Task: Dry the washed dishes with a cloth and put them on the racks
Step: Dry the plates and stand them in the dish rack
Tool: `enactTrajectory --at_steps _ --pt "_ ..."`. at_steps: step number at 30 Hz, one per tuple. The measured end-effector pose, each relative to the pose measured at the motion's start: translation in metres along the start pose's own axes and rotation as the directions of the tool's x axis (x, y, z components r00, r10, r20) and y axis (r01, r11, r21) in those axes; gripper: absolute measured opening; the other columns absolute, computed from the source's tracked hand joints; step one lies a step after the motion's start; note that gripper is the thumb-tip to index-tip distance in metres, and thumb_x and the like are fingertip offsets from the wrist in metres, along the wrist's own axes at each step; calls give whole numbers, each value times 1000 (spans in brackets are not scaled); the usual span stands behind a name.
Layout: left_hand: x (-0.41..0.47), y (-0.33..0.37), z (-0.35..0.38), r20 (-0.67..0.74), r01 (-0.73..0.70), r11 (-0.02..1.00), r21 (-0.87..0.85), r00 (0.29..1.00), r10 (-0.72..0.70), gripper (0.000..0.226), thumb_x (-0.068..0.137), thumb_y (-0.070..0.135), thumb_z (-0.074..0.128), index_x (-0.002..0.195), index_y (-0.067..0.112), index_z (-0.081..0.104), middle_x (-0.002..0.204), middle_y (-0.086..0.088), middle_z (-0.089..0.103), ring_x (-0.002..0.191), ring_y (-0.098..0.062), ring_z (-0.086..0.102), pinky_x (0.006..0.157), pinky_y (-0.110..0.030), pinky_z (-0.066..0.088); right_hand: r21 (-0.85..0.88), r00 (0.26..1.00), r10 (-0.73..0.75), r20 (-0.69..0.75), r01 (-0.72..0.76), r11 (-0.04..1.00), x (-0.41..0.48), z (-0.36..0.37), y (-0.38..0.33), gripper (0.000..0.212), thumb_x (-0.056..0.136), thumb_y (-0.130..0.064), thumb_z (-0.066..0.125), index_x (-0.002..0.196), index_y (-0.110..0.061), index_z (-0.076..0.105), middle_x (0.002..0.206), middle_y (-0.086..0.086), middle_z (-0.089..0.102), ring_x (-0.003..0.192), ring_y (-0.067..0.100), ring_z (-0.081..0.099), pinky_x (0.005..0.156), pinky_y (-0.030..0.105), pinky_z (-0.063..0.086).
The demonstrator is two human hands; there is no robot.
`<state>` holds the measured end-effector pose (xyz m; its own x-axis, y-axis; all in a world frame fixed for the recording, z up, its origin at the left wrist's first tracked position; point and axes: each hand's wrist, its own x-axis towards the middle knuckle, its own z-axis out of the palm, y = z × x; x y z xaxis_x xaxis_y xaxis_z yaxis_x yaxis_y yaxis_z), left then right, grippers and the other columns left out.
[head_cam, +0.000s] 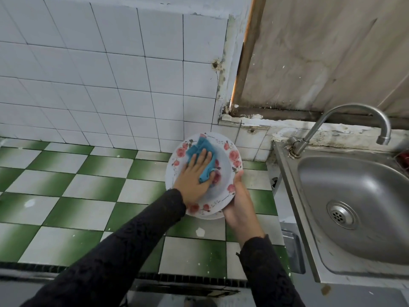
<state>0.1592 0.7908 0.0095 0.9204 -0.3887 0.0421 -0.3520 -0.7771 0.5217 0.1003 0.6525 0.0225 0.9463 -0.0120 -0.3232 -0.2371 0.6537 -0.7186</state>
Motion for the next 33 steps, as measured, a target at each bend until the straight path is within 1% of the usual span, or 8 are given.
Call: enactTrajectory --at_steps 6,14,18,22,25,28,30,33 --pt "-29 -32 25 177 69 976 208 978 -107 63 105 46 25 156 27 -8 151 14 -23 142 -12 -25 118 -32 -14 -31 996 -89 10 90 995 -8 -11 -10 58 94 -50 47 142 -16 51 136 12 64 124 30 62 101 48 54" --pt "-31 -39 50 100 -11 996 89 995 2 75 89 70 11 155 36 18 163 15 10 152 -11 0 124 -40 8 51 989 -124 -81 129 990 -7 -24 -19 70 88 -59 52 145 -19 51 138 11 63 126 32 61 109 57 45" --pt "-35 -22 46 142 -2 999 -39 990 8 64 98 61 30 155 34 23 159 19 9 147 -6 -3 125 -37 1 65 983 -134 -125 142 988 -7 -26 -21 68 89 -58 52 145 -20 52 139 12 62 127 35 59 111 62 40" --pt "-44 -2 47 220 28 968 -249 975 29 73 91 73 29 153 34 29 162 15 19 150 -10 8 125 -38 8 40 979 -165 -117 171 985 -15 -25 -23 58 98 -51 47 144 -17 51 135 11 65 124 33 62 109 58 44" --pt "-46 12 36 252 87 850 -519 966 55 47 100 51 43 142 30 46 150 6 43 137 -12 39 117 -34 33 8 980 -183 -77 184 983 -23 -25 -24 44 102 -33 52 141 -14 53 130 13 67 120 32 65 104 54 49" --pt "-50 24 17 262 174 722 -669 965 10 21 103 34 44 123 32 51 125 1 60 106 -5 58 90 -18 51 -114 965 -232 -124 219 969 -30 -23 -24 40 100 -5 55 140 -14 56 123 14 71 112 32 69 97 53 55" --pt "-49 27 6 206 197 658 -726 976 -64 18 103 36 42 114 29 55 112 0 64 95 -8 61 77 -13 52 -292 949 -284 -138 235 927 -37 -17 -23 39 101 -5 53 137 -19 58 122 10 71 110 27 70 93 52 58" --pt "-44 31 -9 132 213 525 -824 973 -187 21 103 37 43 106 24 59 105 -7 67 89 -16 63 78 -24 52 -573 914 -395 -96 274 772 -51 -6 -24 33 105 -15 50 134 -25 61 123 -1 69 113 17 67 95 45 58"
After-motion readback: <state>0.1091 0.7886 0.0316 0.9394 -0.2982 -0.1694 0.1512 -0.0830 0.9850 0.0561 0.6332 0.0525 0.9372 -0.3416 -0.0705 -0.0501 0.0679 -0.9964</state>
